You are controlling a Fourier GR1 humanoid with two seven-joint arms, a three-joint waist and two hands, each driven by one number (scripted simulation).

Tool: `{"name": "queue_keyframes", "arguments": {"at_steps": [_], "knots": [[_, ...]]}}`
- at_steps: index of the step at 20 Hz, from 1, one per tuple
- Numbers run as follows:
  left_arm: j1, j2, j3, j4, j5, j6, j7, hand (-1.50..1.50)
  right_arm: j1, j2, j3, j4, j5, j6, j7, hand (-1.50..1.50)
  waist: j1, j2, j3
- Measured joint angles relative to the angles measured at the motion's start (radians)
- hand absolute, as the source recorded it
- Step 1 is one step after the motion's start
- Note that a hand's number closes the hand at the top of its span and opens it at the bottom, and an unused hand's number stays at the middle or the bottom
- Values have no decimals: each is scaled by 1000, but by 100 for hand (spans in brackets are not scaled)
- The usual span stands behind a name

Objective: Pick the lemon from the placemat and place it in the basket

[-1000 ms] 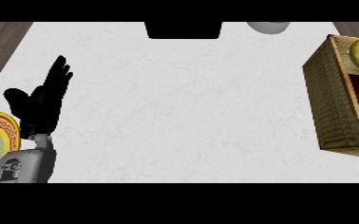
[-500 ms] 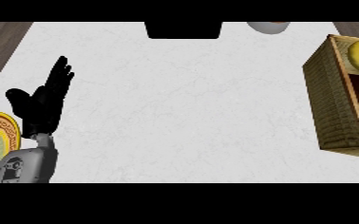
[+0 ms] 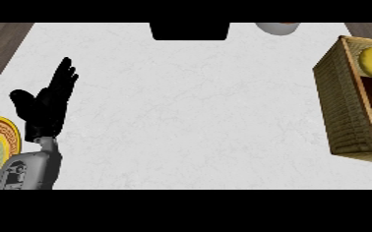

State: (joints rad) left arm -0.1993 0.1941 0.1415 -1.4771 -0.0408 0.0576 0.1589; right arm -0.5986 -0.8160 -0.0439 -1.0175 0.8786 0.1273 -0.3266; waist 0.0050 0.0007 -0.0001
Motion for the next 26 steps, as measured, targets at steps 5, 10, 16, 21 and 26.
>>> {"name": "queue_keyframes", "arguments": {"at_steps": [5, 10, 16, 21, 26], "knots": [[4, 10, 13, -16, 8, -10, 11, 0, -5, 20, -12, 48, 34, 5, -19, 150, 1, -1, -1], [7, 6, 15, -5, 5, -13, -6, 0, -34, 43, -16, 112, 64, 38, -20, 150, 2, 0, 0], [-9, 11, 24, 6, 10, -18, 1, 0, -24, 28, -37, 152, 95, 78, 18, 150, 0, 0, 0], [-9, -1, 14, -1, -3, -4, 6, 0, -33, 59, -87, 156, 67, 79, 46, -150, -2, -1, 0], [-6, -4, 14, 9, -6, -1, -2, 0, -61, 86, -190, 148, -46, 100, 46, -150, -3, -1, 0]]}}
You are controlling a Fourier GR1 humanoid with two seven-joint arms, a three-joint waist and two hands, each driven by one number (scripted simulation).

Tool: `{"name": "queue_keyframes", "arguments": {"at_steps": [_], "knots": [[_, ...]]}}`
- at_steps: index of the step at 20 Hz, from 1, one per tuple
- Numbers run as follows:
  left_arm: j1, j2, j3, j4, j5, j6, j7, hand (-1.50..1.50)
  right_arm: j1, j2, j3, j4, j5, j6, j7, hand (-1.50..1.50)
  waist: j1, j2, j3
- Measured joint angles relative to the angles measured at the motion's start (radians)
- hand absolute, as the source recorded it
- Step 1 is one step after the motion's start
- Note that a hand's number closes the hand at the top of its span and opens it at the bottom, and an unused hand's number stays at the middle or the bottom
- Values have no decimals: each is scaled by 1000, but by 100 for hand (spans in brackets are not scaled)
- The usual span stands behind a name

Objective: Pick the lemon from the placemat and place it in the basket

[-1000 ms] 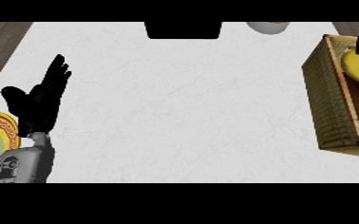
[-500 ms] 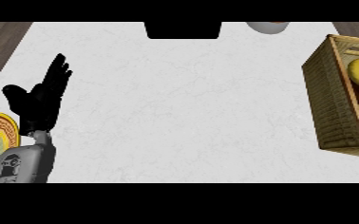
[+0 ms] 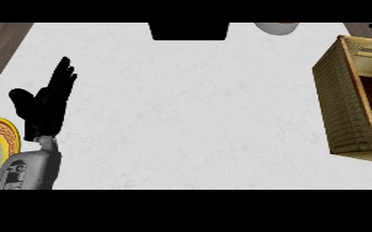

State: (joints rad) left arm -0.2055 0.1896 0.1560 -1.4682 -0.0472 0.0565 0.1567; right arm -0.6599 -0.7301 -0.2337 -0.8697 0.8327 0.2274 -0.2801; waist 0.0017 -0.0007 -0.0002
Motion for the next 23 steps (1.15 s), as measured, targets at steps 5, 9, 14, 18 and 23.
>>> {"name": "queue_keyframes", "arguments": {"at_steps": [5, 9, 14, 18, 23], "knots": [[4, 5, 4, -9, 0, 0, 8, 0, -18, -2, -131, -19, -145, 70, 32, -150, -8, -3, 0], [9, 6, 8, -4, 5, -6, 1, 0, -50, -32, -240, 1, -247, 134, 114, -150, -8, -3, 0], [18, 12, 13, -25, 16, -16, 15, 0, -30, -114, -376, 53, -365, 221, 160, -150, -10, -2, 0], [18, 4, 6, -31, 5, -4, 11, 0, -1, -205, -457, 167, -427, 284, 126, -150, -3, 1, 1], [-2, 8, 9, -12, 8, -12, 8, 0, 53, -319, -500, 319, -459, 361, -10, -150, 3, 5, 2]]}}
